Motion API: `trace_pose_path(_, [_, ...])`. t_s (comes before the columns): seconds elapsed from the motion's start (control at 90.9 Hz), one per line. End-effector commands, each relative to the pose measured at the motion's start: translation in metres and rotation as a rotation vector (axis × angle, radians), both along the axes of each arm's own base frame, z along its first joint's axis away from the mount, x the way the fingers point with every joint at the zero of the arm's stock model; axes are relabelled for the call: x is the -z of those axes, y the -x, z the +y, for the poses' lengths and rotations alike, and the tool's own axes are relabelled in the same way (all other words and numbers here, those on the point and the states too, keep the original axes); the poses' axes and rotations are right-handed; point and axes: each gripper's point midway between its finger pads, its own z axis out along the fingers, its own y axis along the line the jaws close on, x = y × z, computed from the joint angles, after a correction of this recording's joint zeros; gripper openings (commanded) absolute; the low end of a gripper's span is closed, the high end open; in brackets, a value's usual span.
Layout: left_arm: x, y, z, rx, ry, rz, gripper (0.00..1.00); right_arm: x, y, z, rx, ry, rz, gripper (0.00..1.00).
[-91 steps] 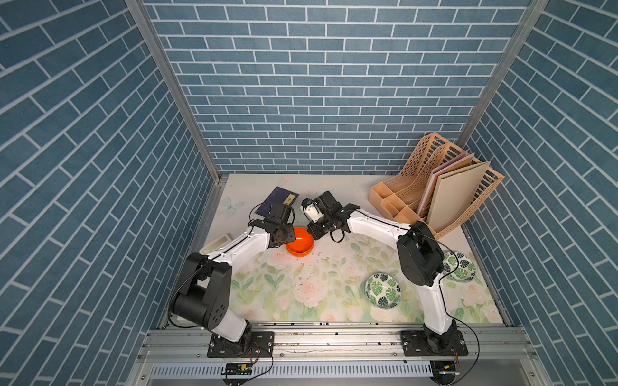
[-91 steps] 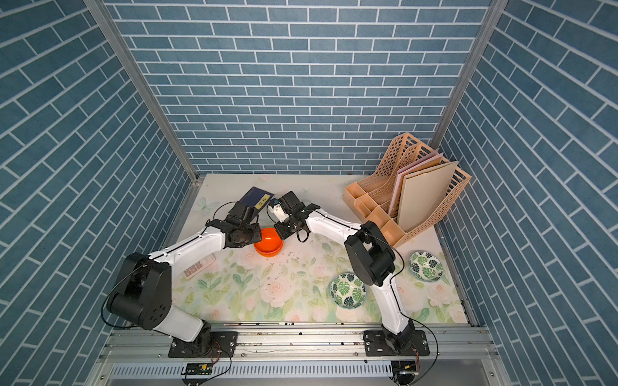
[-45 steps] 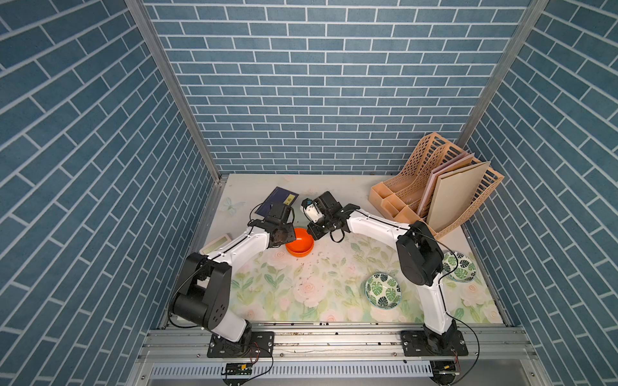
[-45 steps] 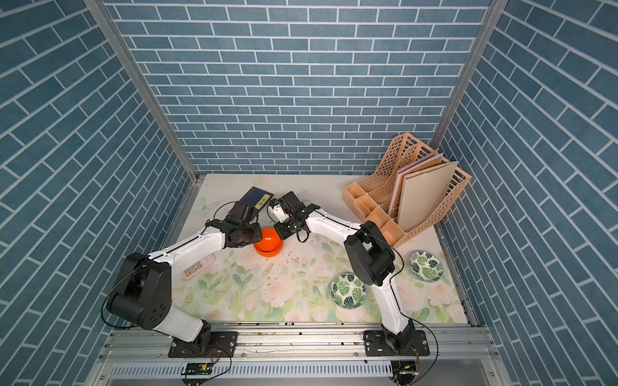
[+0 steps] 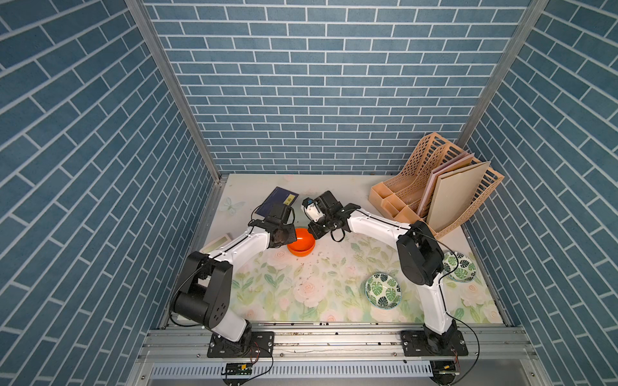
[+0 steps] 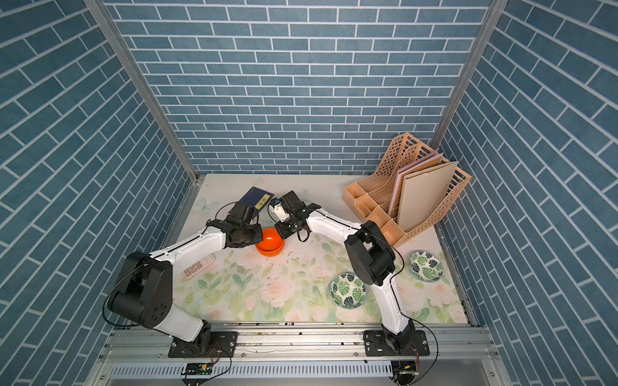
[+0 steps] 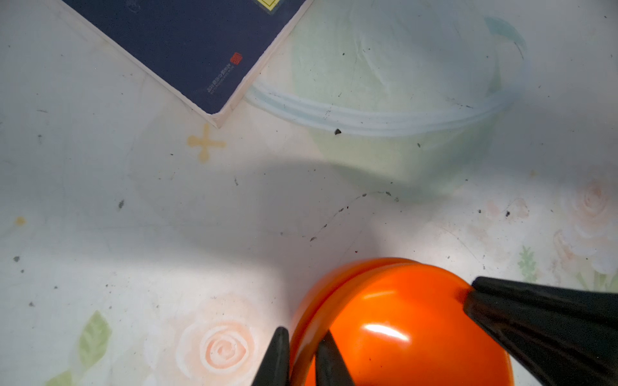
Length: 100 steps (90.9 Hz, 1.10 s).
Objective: Stack the bowls
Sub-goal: Place the bowl on the bowl.
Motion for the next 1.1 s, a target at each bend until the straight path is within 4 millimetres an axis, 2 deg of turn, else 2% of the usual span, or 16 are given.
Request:
trace_pose_path(0.0, [0.006, -0.003, 0.014, -0.053, -0.033, 0.004, 0.20, -0.018, 0.002, -0.006, 0.029, -0.014, 0.003, 0.02])
trace_pose_path(0.088, [0.004, -0.003, 0.015, -0.057, -0.039, -0.001, 0.31, -0.017, 0.003, -0.007, 0.028, -0.015, 0.002, 0.07])
trace_pose_path(0.154, [0.001, -0.004, 0.016, -0.059, -0.038, -0.010, 0.40, -0.017, 0.003, -0.007, 0.029, -0.018, -0.003, 0.19])
trace_pose_path(0.209, [-0.002, -0.004, 0.016, -0.060, -0.036, -0.019, 0.44, -0.019, 0.003, -0.007, 0.031, -0.028, -0.011, 0.22])
trace_pose_path(0.451, [-0.014, -0.006, 0.016, -0.059, -0.032, -0.042, 0.46, -0.039, 0.002, -0.007, 0.039, -0.066, -0.046, 0.32])
trace_pose_path(0.583, [-0.030, -0.009, 0.020, -0.061, -0.044, -0.076, 0.48, -0.056, 0.004, -0.012, 0.049, -0.088, -0.076, 0.38])
trace_pose_path(0.638, [-0.040, -0.011, 0.021, -0.057, -0.053, -0.098, 0.51, -0.066, 0.004, -0.016, 0.061, -0.105, -0.098, 0.43])
trace_pose_path(0.671, [-0.046, -0.012, 0.022, -0.051, -0.056, -0.113, 0.56, -0.069, 0.005, -0.021, 0.071, -0.106, -0.107, 0.46])
trace_pose_path(0.715, [-0.057, -0.014, 0.020, -0.032, -0.056, -0.142, 0.72, -0.073, 0.007, -0.029, 0.086, -0.110, -0.122, 0.49])
trace_pose_path(0.737, [-0.063, -0.014, 0.020, -0.027, -0.056, -0.156, 0.81, -0.074, 0.008, -0.035, 0.099, -0.109, -0.125, 0.51])
trace_pose_path(0.759, [-0.068, -0.015, 0.021, -0.027, -0.060, -0.169, 0.95, -0.080, 0.007, -0.042, 0.117, -0.114, -0.137, 0.53])
trace_pose_path(0.781, [-0.074, -0.015, 0.022, -0.028, -0.064, -0.181, 0.98, -0.075, 0.008, -0.049, 0.137, -0.104, -0.136, 0.55])
trace_pose_path(0.825, [-0.084, -0.015, 0.024, -0.032, -0.078, -0.199, 0.99, -0.073, 0.008, -0.067, 0.183, -0.103, -0.134, 0.59])
trace_pose_path(0.869, [-0.095, -0.015, 0.026, -0.038, -0.092, -0.221, 1.00, -0.073, 0.010, -0.089, 0.242, -0.108, -0.127, 0.67])
trace_pose_path(0.957, [-0.113, -0.014, 0.023, -0.029, -0.111, -0.254, 1.00, -0.065, 0.015, -0.137, 0.373, -0.088, -0.105, 0.69])
trace_pose_path(1.089, [-0.137, -0.007, -0.012, 0.056, -0.128, -0.301, 1.00, -0.049, 0.032, -0.214, 0.601, -0.008, -0.069, 0.71])
